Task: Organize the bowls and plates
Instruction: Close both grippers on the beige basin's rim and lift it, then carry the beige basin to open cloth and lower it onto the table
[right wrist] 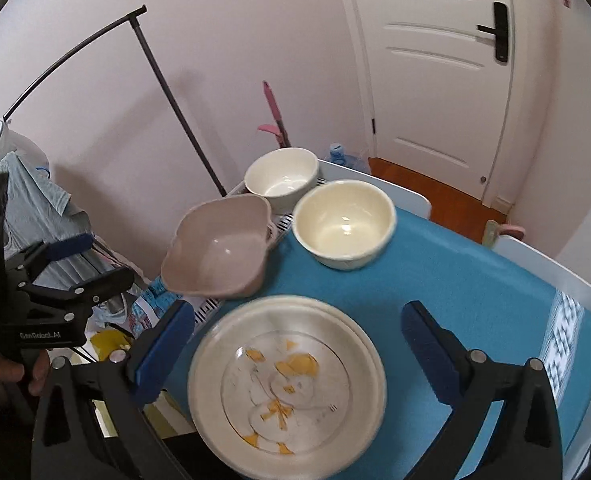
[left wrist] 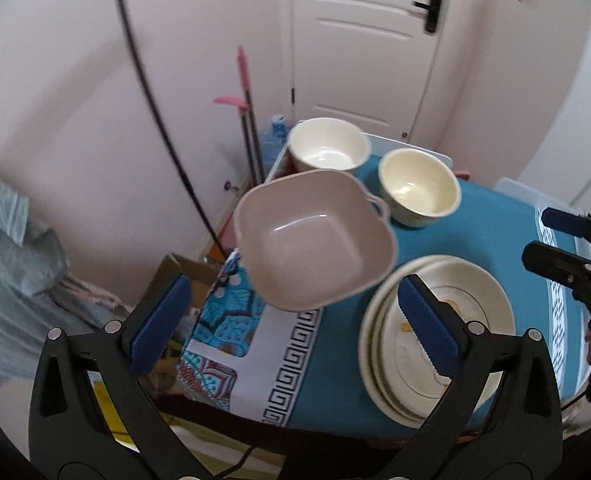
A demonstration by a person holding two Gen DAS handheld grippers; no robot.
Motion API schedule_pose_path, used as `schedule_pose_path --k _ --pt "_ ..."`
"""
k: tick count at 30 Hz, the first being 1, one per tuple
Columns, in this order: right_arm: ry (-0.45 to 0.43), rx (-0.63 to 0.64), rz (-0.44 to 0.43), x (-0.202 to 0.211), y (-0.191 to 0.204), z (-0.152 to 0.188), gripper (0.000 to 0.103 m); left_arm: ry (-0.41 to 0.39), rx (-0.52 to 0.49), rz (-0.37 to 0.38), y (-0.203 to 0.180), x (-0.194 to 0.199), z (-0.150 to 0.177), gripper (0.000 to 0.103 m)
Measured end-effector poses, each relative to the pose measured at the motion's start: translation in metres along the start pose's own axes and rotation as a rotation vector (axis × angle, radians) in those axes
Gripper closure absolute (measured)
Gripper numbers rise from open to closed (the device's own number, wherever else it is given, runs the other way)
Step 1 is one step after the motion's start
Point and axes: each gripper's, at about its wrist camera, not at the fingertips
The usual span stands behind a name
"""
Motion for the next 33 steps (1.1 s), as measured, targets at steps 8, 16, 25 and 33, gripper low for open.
schedule_pose_path --k 8,16,25,33 --pt "0.107 -0.061 -0.075 -0.066 0.011 -0.024 0.000 0.120 0.111 0.044 0.045 -0.048 -0.009 0.001" --pt "0.259 -0.101 -0.122 -0.141 0.013 -0.027 0.021 0.263 0.161 0.099 0.057 -0.112 -0.007 0.028" --pt "0.341 -0.089 -0.115 -0.189 0.021 -0.032 0.069 0.327 0.118 0.124 0.057 -0.154 -0.012 0.045" --pt "0.367 -0.074 -0.087 -0.204 0.031 -0.030 0.088 0.357 0.063 0.119 0.054 -0.173 -0.016 0.088"
Point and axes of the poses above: each gripper's, at about its wrist camera, not at the fingertips, and x roughly against the way its jaws point, y to its left, z to its underside, and after that the axes turned 12 degrees about x, right-handed
